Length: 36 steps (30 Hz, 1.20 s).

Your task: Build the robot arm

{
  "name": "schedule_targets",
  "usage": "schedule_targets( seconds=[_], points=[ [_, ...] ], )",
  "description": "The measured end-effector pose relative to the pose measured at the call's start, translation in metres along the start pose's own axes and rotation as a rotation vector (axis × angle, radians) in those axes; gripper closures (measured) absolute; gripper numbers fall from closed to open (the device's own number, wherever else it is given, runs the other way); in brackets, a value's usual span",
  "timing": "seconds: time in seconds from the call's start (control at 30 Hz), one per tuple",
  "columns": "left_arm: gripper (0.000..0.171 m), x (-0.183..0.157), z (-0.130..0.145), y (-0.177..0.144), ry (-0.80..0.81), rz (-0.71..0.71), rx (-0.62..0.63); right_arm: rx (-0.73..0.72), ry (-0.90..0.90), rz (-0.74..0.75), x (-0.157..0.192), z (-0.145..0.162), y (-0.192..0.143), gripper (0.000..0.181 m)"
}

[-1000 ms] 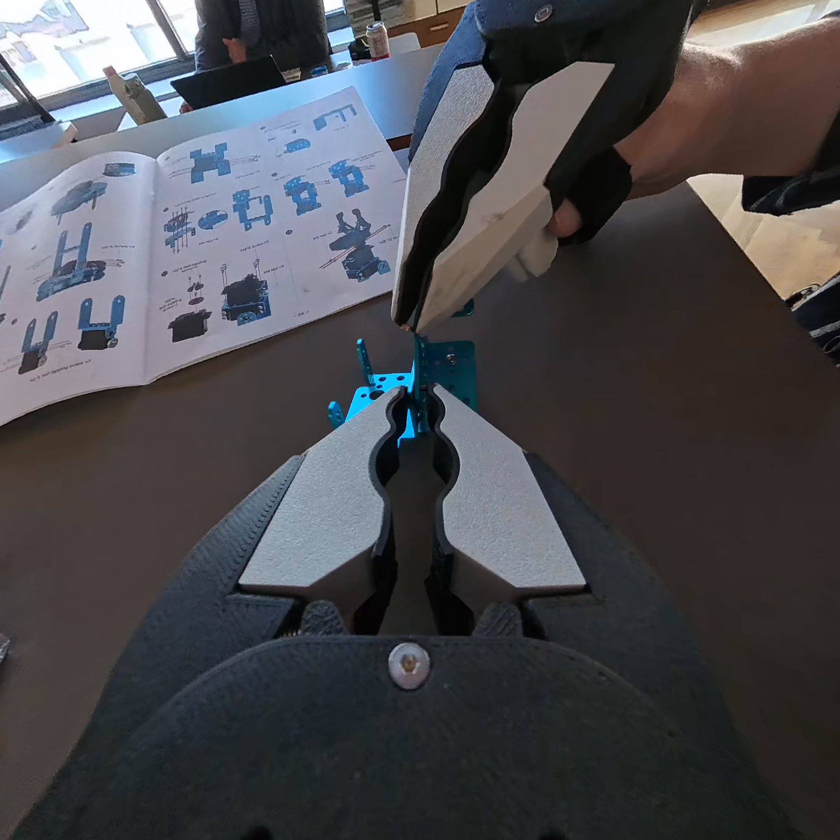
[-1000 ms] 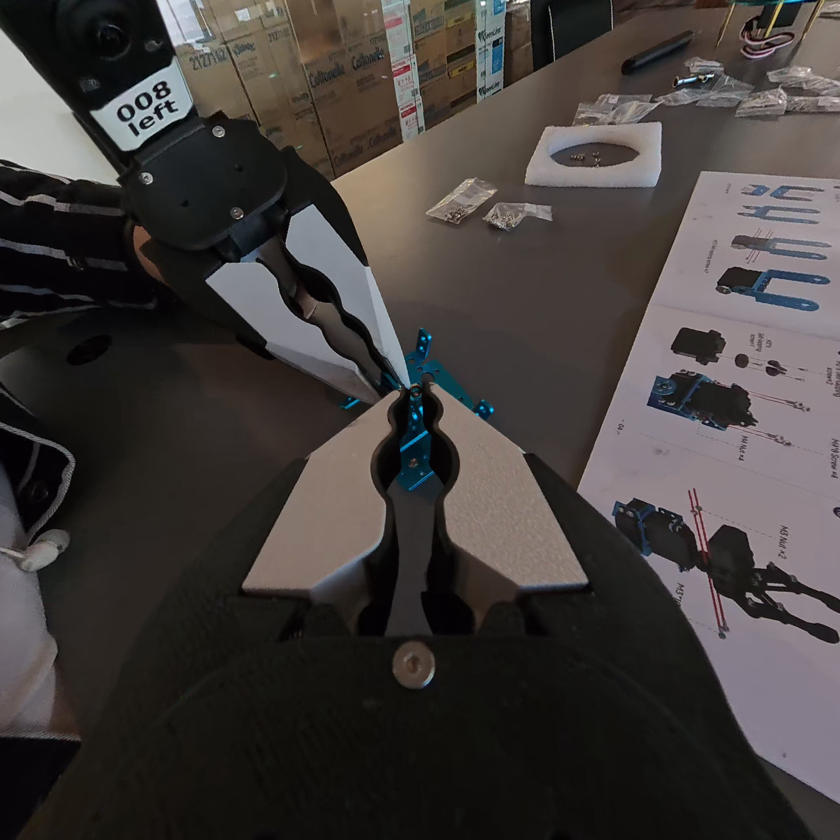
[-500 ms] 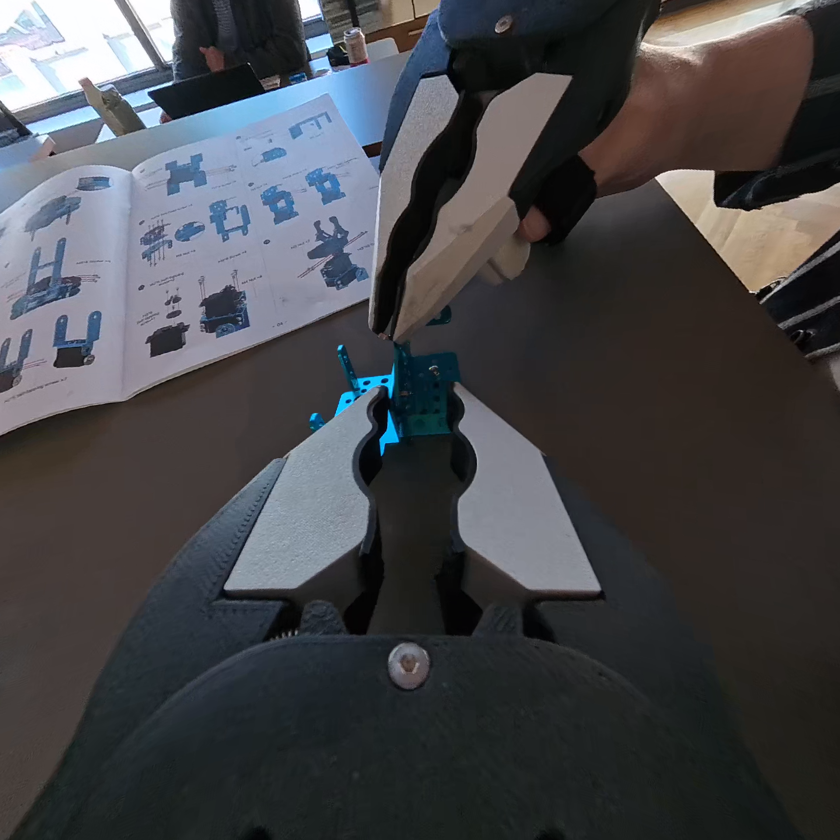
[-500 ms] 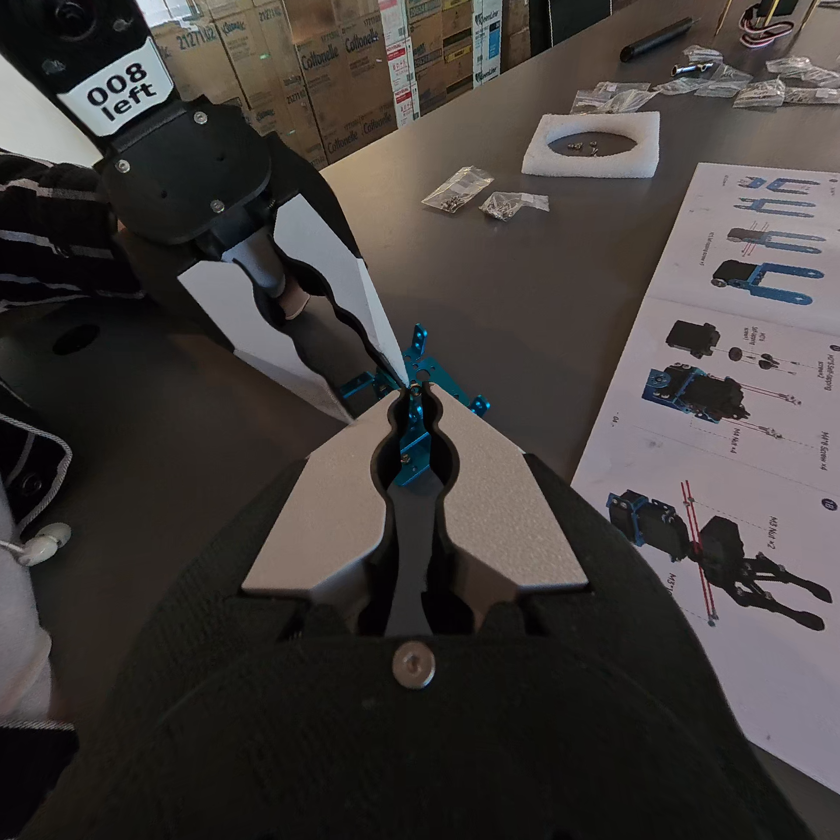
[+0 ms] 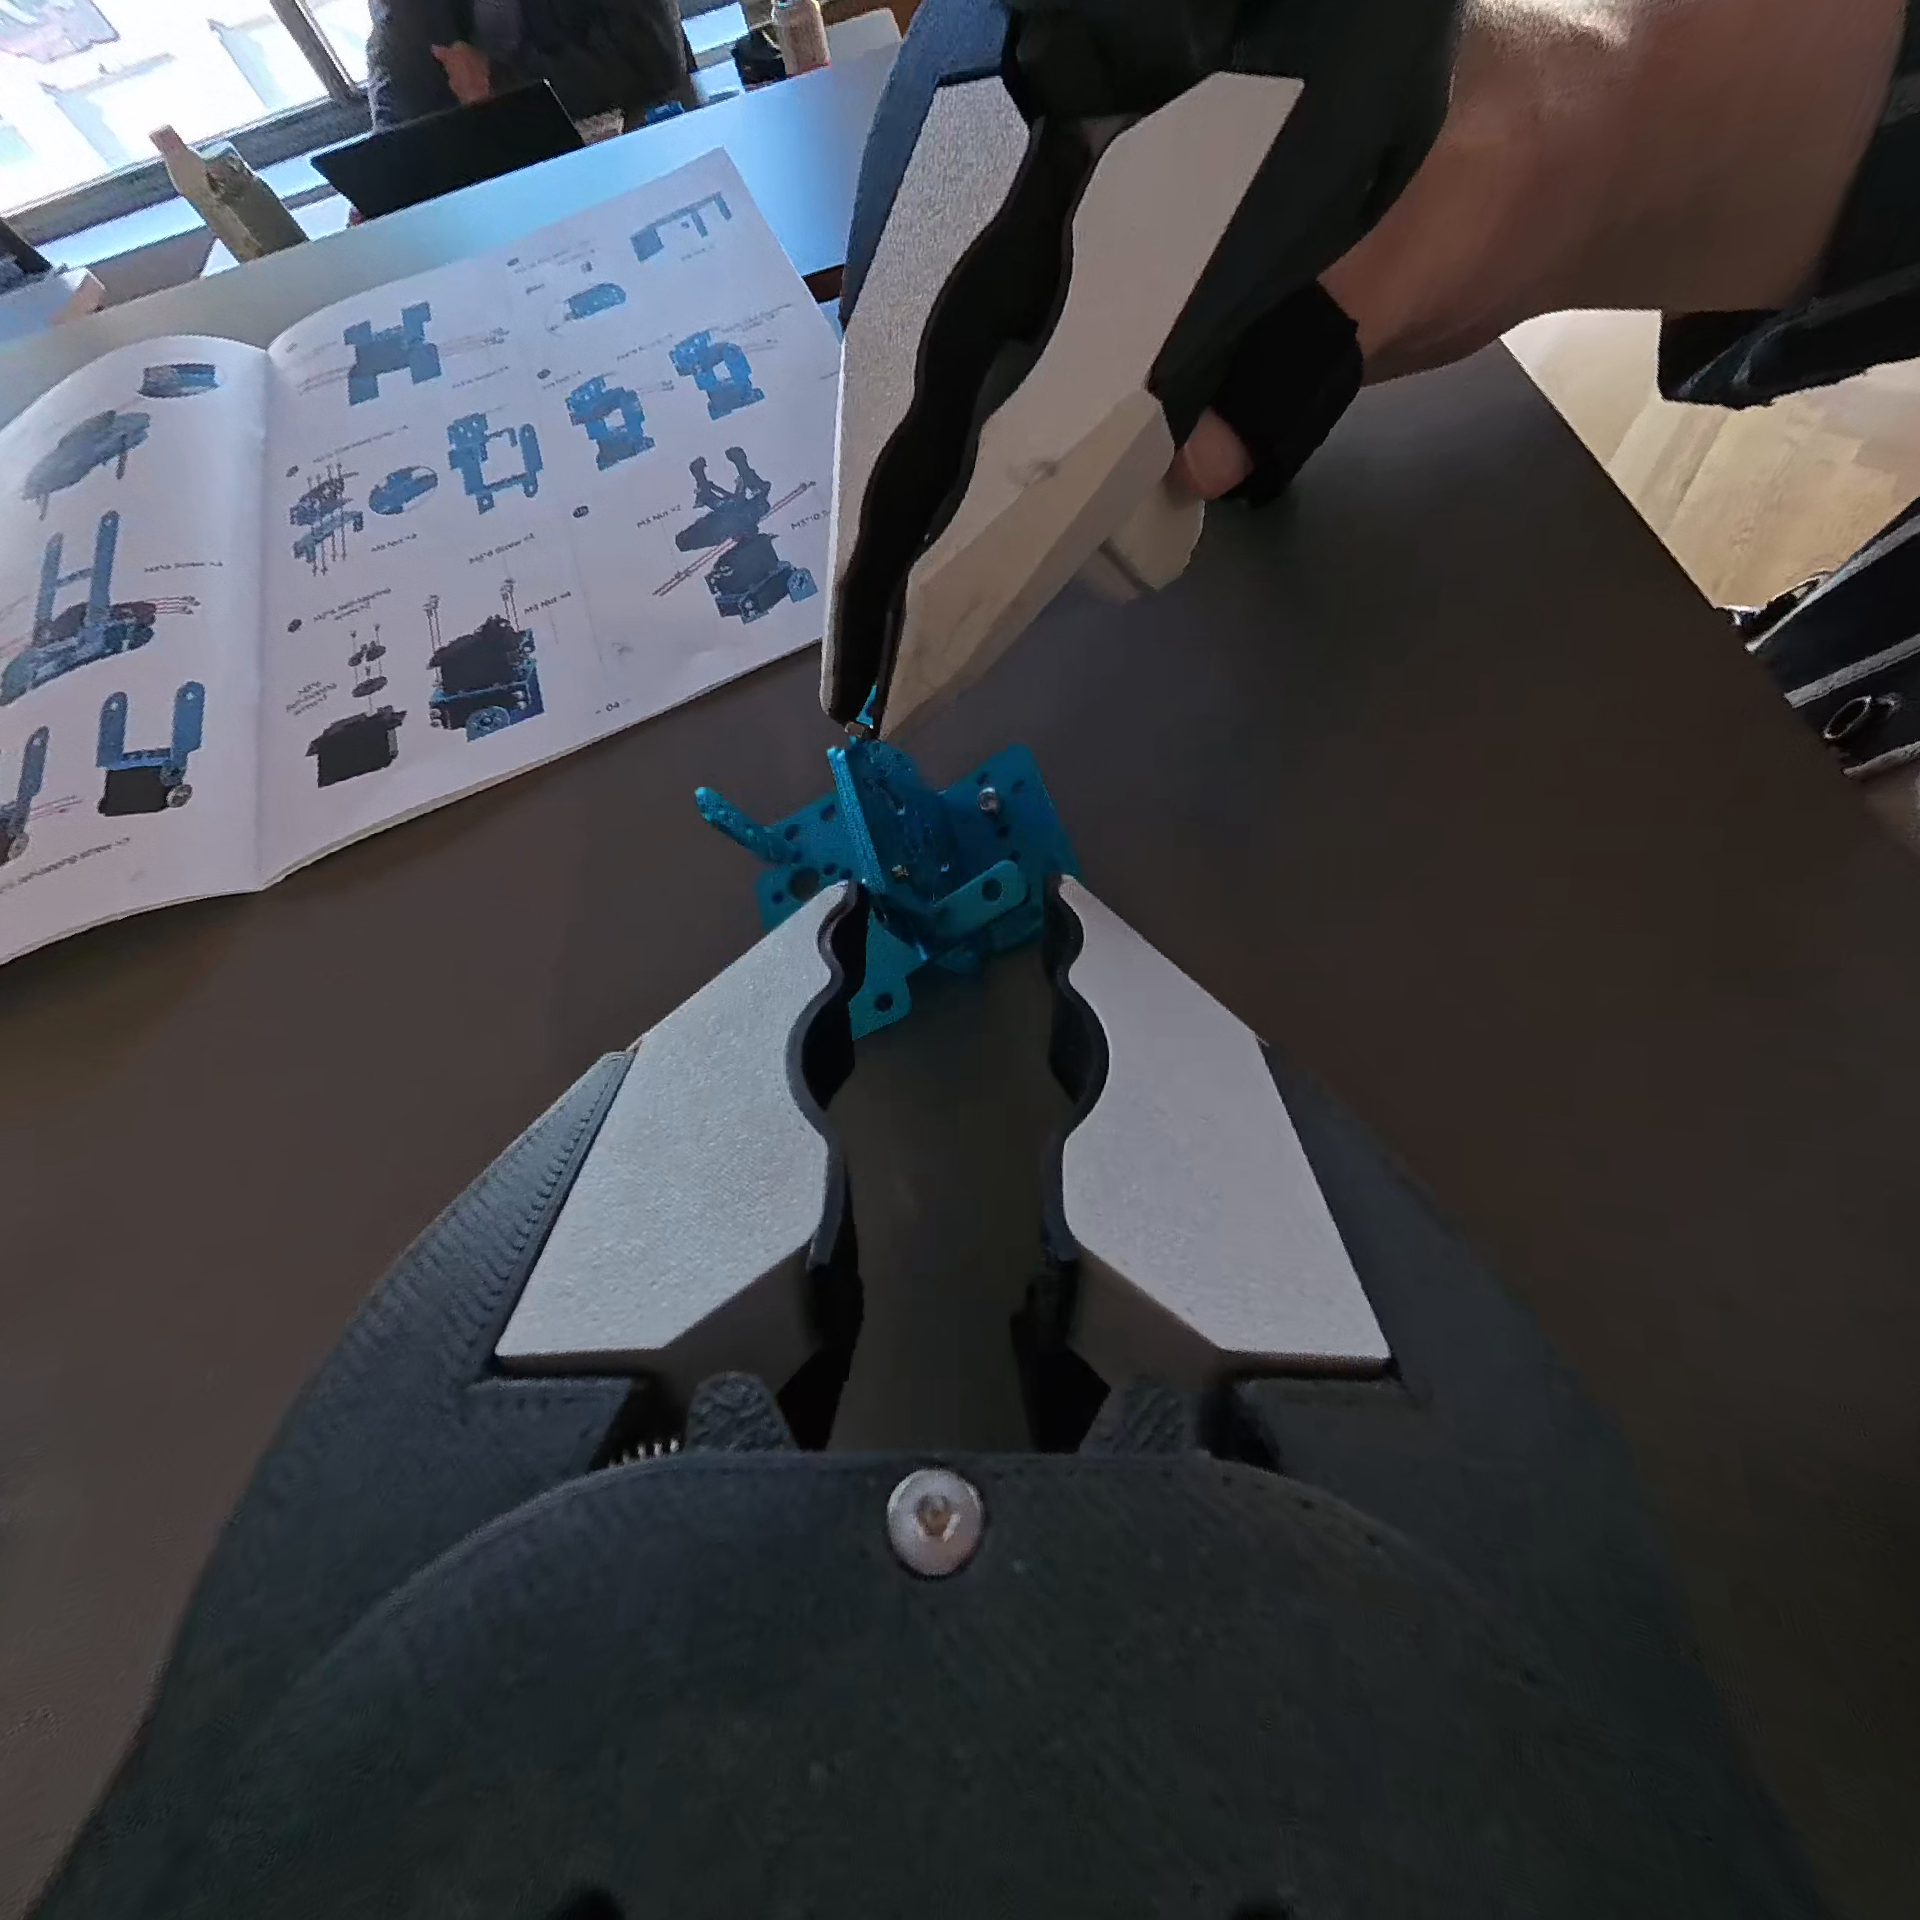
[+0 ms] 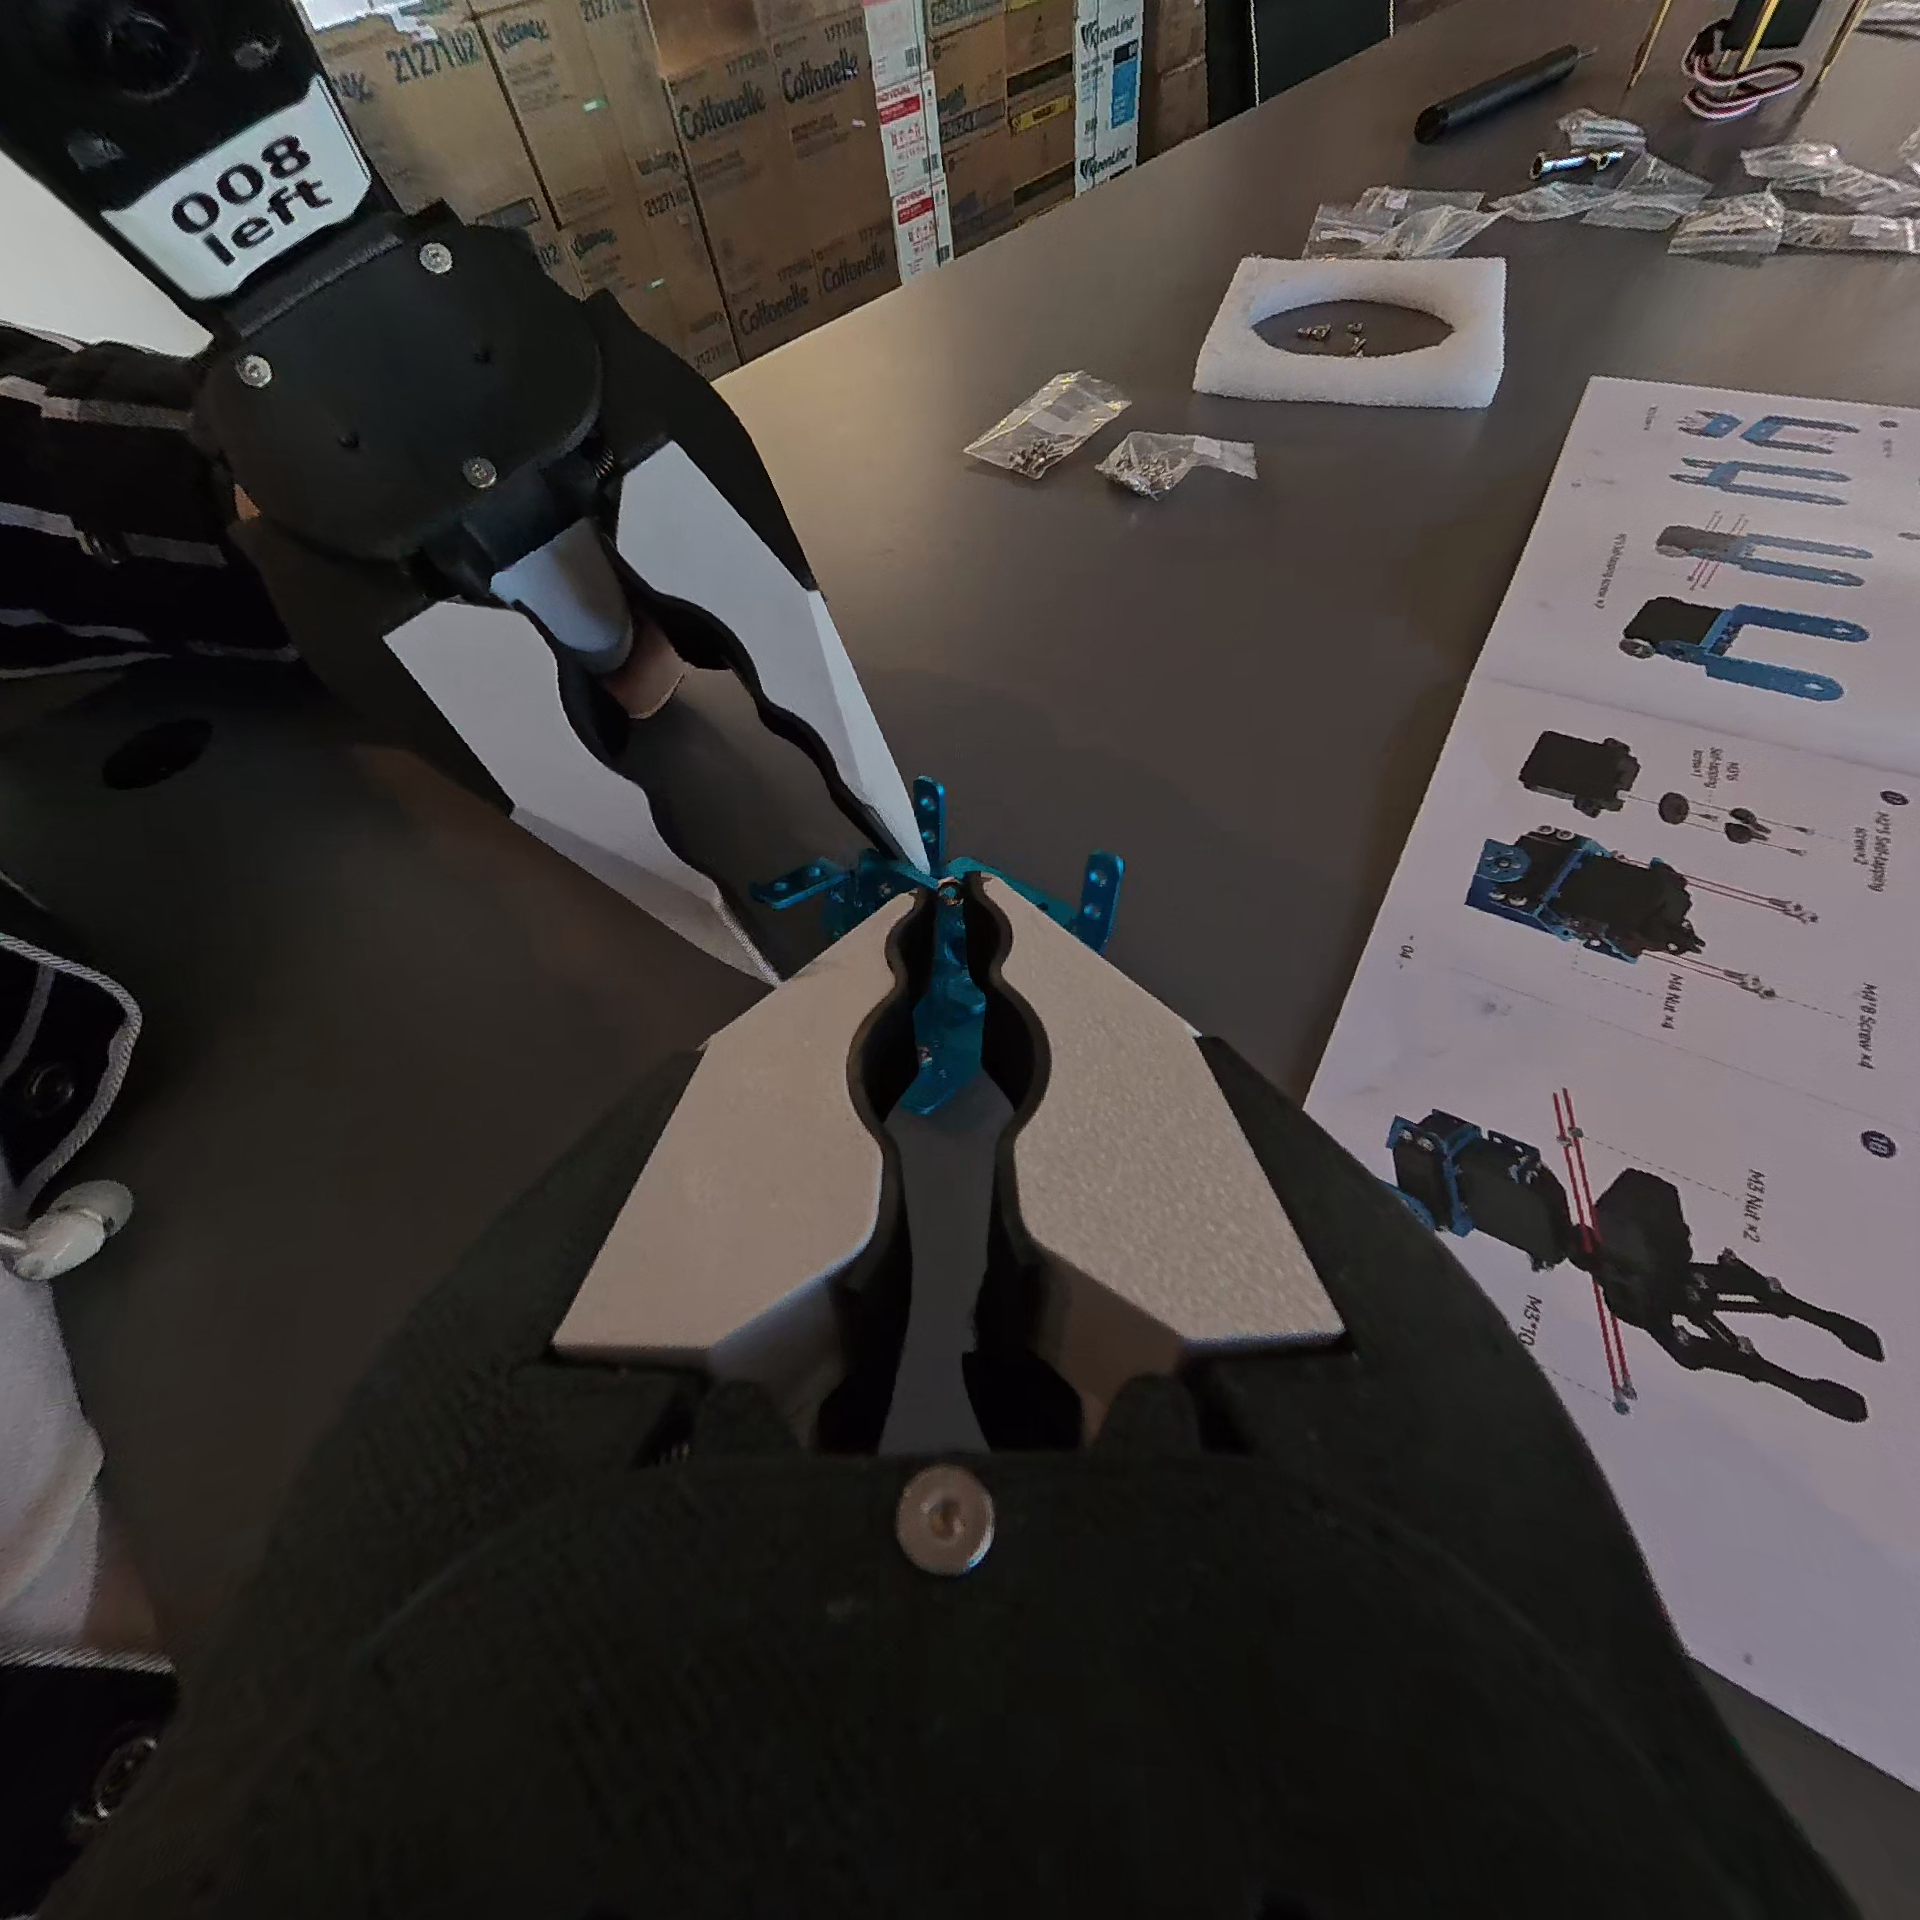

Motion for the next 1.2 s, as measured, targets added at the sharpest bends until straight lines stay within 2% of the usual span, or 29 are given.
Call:
schedule_targets(
  seconds=[0.77, 1.0, 1.2],
  points=[
    [0.139, -0.002, 0.001, 0.003, 0.004, 0.002, 0.025, -0.022, -0.058, -0.003, 0.008, 0.0, -0.005, 0.177],
    [0.134, 0.0, 0.001, -0.001, -0.037, 0.018, 0.006, 0.018, -0.289, 0.083, 0.023, -0.002, -0.004, 0.177],
    [0.123, 0.0, 0.004, -0.01, -0.23, 0.068, -0.015, 0.054, -0.526, 0.228, 0.029, 0.005, 0.003, 0.177]
  ],
)
Point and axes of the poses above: each gripper's, where its closed fingertips meet, y out along the fingers, z out of its underside, x = y × z across the jaws, the point moved 5 cm from there along -y, back along the fingers, and after that the axes turned 9 degrees about x, right-handed, at the moved point
